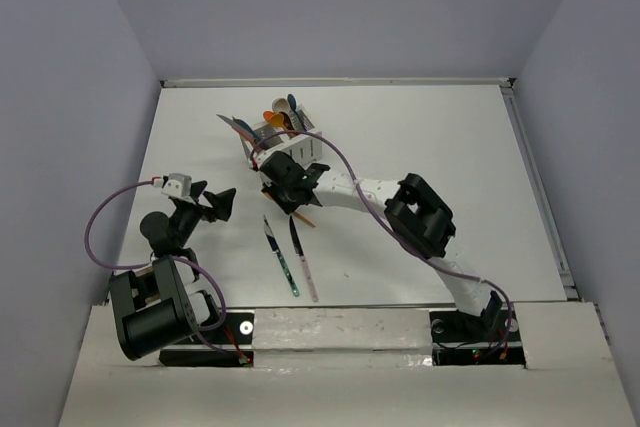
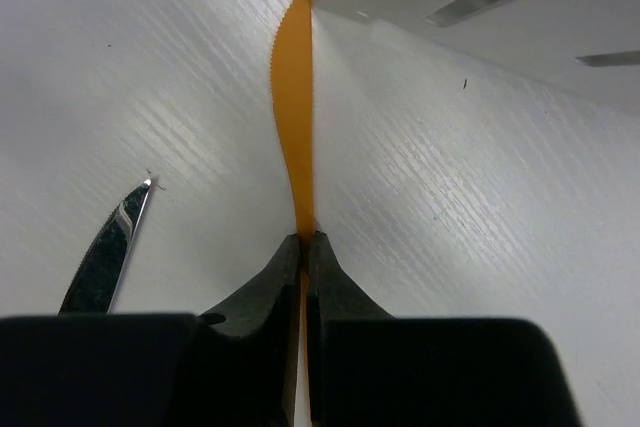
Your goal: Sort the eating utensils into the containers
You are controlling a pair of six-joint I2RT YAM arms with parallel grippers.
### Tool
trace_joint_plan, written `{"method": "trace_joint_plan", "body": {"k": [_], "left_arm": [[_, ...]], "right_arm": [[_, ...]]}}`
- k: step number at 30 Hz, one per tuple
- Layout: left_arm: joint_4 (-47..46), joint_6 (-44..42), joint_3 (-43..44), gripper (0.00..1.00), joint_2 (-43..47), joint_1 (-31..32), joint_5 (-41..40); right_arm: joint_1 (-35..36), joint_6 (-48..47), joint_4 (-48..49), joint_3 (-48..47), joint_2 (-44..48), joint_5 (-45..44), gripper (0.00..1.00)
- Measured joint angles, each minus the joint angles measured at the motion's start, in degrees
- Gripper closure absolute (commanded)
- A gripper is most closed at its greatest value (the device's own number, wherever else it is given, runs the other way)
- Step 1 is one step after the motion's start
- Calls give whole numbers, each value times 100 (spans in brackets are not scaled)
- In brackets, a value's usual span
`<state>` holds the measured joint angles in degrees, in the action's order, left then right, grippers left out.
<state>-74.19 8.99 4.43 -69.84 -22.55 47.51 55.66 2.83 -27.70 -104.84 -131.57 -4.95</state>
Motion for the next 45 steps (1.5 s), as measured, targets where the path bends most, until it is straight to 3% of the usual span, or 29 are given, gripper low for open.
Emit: {"method": "trace_joint_plan", "body": {"k": [9,19,30,35,38,41,45], "left_arm": [[0,-31,0,1,0,4,-22],[2,-72,0,1,28,9,-63],[2,-120,0,2,28,11,-116],[61,-142,11,6,155,33,39],[422,-264,304,7,601,116,402],[1513,-682,988,6,1274,400,614],[2726,-1095,1788,7,2092,874,863]], "right_arm": [[85,212,356,557,286,-619,100],[116,144,789,2586,1751,-1132,100],[105,96,1403,3036,2330,-1432,100],[107,-28,2033,3676,2826,-1434,100],[111,-247,2706,4142,3567,-1464,100],[111,-472,3530,4175,4011,-1578,100],[114,-802,4658,3849,4004,-1816,100]]}}
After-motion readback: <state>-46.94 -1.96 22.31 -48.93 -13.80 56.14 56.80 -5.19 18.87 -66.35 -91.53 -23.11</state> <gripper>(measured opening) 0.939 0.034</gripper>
